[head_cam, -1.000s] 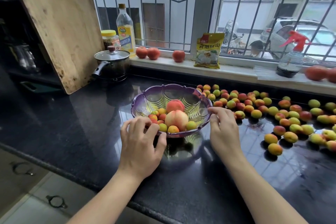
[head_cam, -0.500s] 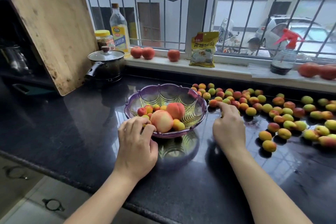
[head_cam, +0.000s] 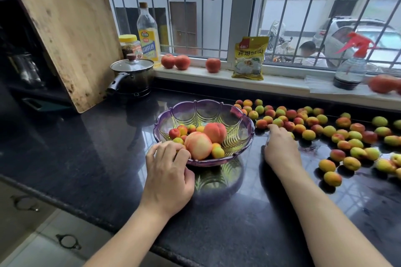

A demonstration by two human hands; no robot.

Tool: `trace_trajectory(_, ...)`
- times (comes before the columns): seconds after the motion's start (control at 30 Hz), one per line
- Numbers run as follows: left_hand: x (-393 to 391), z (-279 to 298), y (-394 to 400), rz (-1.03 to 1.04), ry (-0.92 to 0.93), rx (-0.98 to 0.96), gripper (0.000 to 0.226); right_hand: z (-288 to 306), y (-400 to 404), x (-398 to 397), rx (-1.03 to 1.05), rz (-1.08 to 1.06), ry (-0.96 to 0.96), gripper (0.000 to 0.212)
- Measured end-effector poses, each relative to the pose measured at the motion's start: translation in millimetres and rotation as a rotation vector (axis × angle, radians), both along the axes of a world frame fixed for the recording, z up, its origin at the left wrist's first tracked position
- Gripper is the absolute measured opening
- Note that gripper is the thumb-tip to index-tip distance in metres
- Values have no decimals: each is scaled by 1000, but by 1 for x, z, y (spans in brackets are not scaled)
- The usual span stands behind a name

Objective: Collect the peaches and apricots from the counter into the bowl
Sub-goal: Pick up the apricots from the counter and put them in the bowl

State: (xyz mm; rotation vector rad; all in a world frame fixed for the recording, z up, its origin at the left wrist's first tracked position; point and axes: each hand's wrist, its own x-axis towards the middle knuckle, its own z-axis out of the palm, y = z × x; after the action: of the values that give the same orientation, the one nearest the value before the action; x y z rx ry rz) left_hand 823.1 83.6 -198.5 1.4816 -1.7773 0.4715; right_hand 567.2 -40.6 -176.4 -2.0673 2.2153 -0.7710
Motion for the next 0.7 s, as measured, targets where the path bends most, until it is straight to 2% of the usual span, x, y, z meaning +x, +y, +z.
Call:
trace_trajectory(0.13,0,-1,-1,-1,2,-14,15,1,3,-4,41,-35,-33,55)
trace_trajectory(0.3,0,0,0,-3,8,0,14,-2,3,-8,30,-50,12,34)
trace_trajectory(0.37,0,0,1,1,6,7,14,-2,3,-9,4,-40,-4,32)
trace_trajectory(0.43,0,0,1,0,8,13,14,4,6,-8,-117,-11,-79,30)
trace_trajectory(0.5,0,0,0,-4,10,13,14,17,12,-7,-321,73,-248,28)
trace_trajectory(0.57,0,-1,1,-1,13,13,15,32,19,-1,-418,256,-427,26)
trace_trajectory(0.63,0,0,1,3,12,16,15,39,29,10,-368,455,-492,17)
trace_trajectory(0.7,0,1,2,7,6,23,15,36,36,22,-248,559,-428,12)
